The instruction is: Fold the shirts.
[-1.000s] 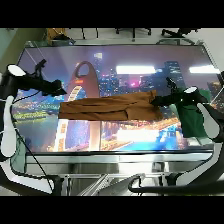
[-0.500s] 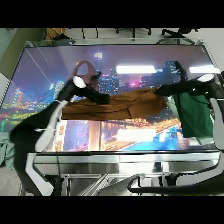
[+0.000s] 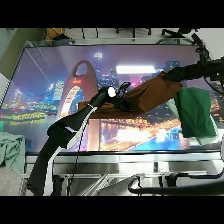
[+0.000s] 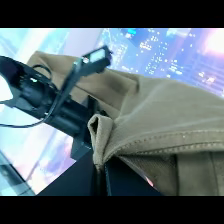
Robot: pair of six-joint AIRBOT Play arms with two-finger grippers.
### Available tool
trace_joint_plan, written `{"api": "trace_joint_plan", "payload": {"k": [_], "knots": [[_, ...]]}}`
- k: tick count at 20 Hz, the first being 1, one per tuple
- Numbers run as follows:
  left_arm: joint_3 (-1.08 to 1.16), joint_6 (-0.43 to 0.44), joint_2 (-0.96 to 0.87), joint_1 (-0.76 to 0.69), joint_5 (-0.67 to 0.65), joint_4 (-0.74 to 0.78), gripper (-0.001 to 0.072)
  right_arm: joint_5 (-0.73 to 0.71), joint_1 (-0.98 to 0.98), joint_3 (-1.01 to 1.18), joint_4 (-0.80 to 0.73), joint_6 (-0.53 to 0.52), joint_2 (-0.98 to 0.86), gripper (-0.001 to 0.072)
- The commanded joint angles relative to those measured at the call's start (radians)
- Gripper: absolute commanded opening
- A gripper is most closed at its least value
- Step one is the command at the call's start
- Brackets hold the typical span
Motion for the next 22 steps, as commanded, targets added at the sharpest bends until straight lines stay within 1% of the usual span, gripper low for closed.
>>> {"api": "trace_joint_plan", "payload": {"k": [1, 3, 6, 8, 10, 11, 13, 15, 16, 17, 18, 19, 20, 21, 22], "knots": [[0.034, -0.018, 0.019, 0.012, -0.082, -0.034, 0.0013, 0.027, 0.002, 0.016, 0.024, 0.04, 0.014, 0.0013], [0.021, -0.01, 0.095, 0.055, -0.158, -0.058, 0.0013, 0.026, 0.003, 0.016, 0.065, 0.04, 0.012, 0.0013], [0.055, 0.021, 0.267, 0.174, -0.313, -0.119, 0.0013, 0.022, 0.016, 0.016, 0.133, 0.04, 0.012, 0.0013], [0.037, 0.021, 0.418, 0.277, -0.347, -0.182, 0.0013, -0.002, 0.064, 0.016, 0.15, 0.048, 0.009, 0.0013], [0.007, 0.021, 0.56, 0.385, -0.36, -0.217, 0.0013, -0.059, 0.17, 0.016, 0.15, 0.064, -0.009, 0.0014], [-0.001, 0.021, 0.616, 0.433, -0.364, -0.219, 0.0013, -0.107, 0.253, 0.016, 0.15, 0.063, -0.028, 0.0014], [-0.001, 0.021, 0.703, 0.521, -0.378, -0.219, 0.0013, -0.264, 0.452, 0.016, 0.15, 0.052, -0.092, 0.0015], [-0.001, 0.021, 0.769, 0.582, -0.377, -0.218, 0.0013, -0.472, 0.689, 0.016, 0.15, -0.016, -0.196, 0.0016], [-0.001, 0.023, 0.792, 0.6, -0.375, -0.218, 0.0013, -0.622, 0.814, 0.016, 0.15, -0.065, -0.266, 0.0056], [-0.001, 0.027, 0.808, 0.61, -0.373, -0.219, 0.0013, -0.768, 0.917, 0.016, 0.15, -0.122, -0.334, 0.0233], [-0.001, 0.036, 0.821, 0.613, -0.375, -0.219, 0.0013, -0.892, 1.004, 0.017, 0.15, -0.181, -0.395, 0.035], [-0.001, 0.043, 0.827, 0.613, -0.379, -0.218, 0.0013, -0.956, 1.05, 0.019, 0.14, -0.217, -0.426, 0.0361], [-0.001, 0.05, 0.829, 0.612, -0.385, -0.22, 0.0013, -0.984, 1.068, 0.019, 0.098, -0.226, -0.438, 0.0361], [-0.001, 0.056, 0.829, 0.608, -0.398, -0.219, 0.0013, -0.968, 1.057, 0.019, 0.055, -0.217, -0.428, 0.0361], [-0.001, 0.066, 0.829, 0.608, -0.41, -0.219, 0.0013, -0.924, 1.027, 0.018, 0.02, -0.178, -0.401, 0.0362]]}}
